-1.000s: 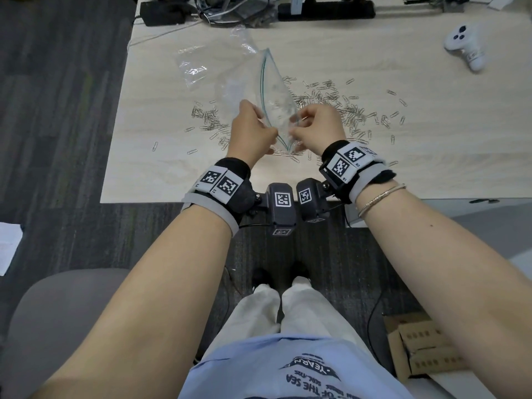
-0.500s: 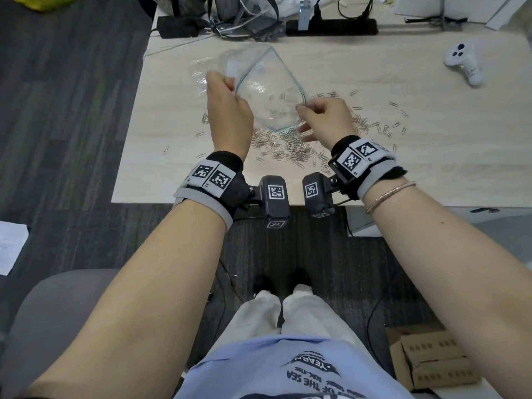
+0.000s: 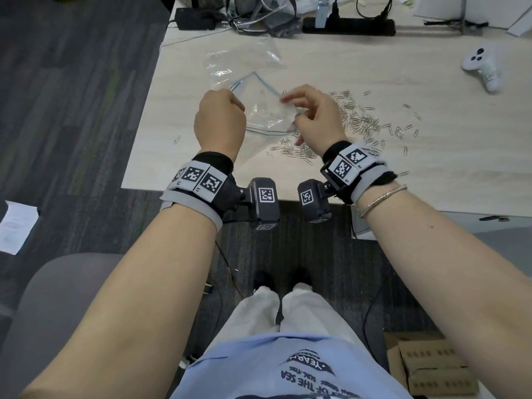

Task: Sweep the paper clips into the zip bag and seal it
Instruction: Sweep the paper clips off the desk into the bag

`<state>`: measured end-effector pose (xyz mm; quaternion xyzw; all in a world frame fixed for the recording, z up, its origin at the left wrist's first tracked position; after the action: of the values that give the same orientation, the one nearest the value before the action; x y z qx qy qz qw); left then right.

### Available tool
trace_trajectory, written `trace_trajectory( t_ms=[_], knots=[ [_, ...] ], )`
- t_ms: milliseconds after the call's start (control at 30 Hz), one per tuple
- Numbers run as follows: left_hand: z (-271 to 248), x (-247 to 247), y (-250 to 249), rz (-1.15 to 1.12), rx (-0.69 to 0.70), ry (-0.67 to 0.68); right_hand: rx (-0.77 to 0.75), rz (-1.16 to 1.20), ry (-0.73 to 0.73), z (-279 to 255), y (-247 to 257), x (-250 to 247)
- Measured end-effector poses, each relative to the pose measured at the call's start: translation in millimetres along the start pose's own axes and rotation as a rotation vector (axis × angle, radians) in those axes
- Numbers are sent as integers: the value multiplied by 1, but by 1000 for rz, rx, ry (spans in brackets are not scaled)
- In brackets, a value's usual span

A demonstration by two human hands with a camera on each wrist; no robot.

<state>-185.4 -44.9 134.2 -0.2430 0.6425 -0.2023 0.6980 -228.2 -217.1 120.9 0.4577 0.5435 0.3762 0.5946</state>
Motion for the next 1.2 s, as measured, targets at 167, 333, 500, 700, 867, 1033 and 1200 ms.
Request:
trace_trajectory(
  t_ms=[167,333,500,700,867,1033,1200],
  knots=[
    [-6,-6,10,-66,21,-111,69,-42,116,1,-15,15],
    [-11,-13,18,-212,102,-181,133,-25,170,2,-29,25],
    [-13,-3,38,-179,-9,-38,201,-47,162,3,-34,28],
    [-19,24,59,-30,-95,274,294,-261,229,3,-57,35],
    [-34,56,71,-74,-144,638,358,-299,421,-6,-76,46],
    [-44,82,72,-50,-14,723,349,-384,577,-20,-90,56],
    [-55,101,68,-11,23,729,499,-509,581,-38,-120,41]
  ],
)
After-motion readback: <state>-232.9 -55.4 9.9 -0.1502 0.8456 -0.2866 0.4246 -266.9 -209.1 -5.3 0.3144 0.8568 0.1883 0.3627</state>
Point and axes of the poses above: each hand's wrist, its own z-axis towards the middle knuckle, its own x-axis out of the palm, y = z × x, the point moved 5 cm from there along z, towards the middle knuckle, and after that the axes turned 2 degrees about y, right-handed, at the moved point
